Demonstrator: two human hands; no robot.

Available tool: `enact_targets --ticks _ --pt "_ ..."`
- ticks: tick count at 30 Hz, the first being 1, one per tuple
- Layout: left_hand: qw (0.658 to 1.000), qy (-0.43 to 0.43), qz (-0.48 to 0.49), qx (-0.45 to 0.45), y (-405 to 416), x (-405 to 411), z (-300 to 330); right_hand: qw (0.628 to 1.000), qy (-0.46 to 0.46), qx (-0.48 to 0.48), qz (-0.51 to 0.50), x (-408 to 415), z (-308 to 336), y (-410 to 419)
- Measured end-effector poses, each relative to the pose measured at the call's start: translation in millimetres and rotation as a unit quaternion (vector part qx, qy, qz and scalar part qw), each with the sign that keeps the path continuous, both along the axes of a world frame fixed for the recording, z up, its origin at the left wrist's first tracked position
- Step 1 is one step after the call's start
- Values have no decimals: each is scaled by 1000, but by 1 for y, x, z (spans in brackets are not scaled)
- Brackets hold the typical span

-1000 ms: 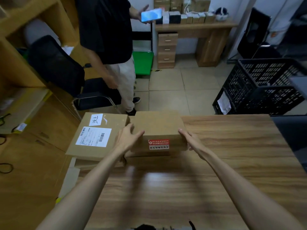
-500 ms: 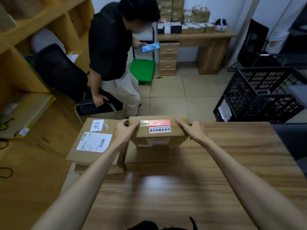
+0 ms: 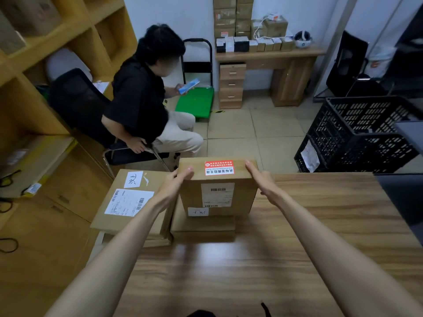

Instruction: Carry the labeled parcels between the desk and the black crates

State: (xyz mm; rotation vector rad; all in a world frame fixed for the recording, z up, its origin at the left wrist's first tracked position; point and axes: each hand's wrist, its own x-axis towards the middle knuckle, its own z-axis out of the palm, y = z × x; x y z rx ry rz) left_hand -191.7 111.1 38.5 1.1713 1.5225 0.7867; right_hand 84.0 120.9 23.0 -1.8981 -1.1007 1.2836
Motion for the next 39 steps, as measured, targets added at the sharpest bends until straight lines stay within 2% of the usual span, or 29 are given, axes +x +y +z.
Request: enact_targets --ticks 4,10,16,20,25,30,35,39 --pt "997 35 -64 -11 1 -8 2 993 69 3 98 7 10 -10" --pt "997 47 -48 47 -7 -7 -11 992 97 70 44 14 -4 -27" --pt "995 77 7 57 -17 -4 -34 992 76 82 60 19 -28 -35" --pt "998 63 19 5 -17 -11 -64 993 48 67 86 17 -47 -43" --pt "987 139 19 -75 -17 -13 -100 994 9 26 108 17 -80 -53" --pt "973 160 71 -148 -22 -21 -141 994 -60 -36 81 32 -120 -65" --pt "961 135 147 -194 -30 -11 -130 996 -64 -53 -11 43 -117 -85" --pt "955 100 166 -227 -42 10 -111 997 -31 -62 -19 46 -129 -88"
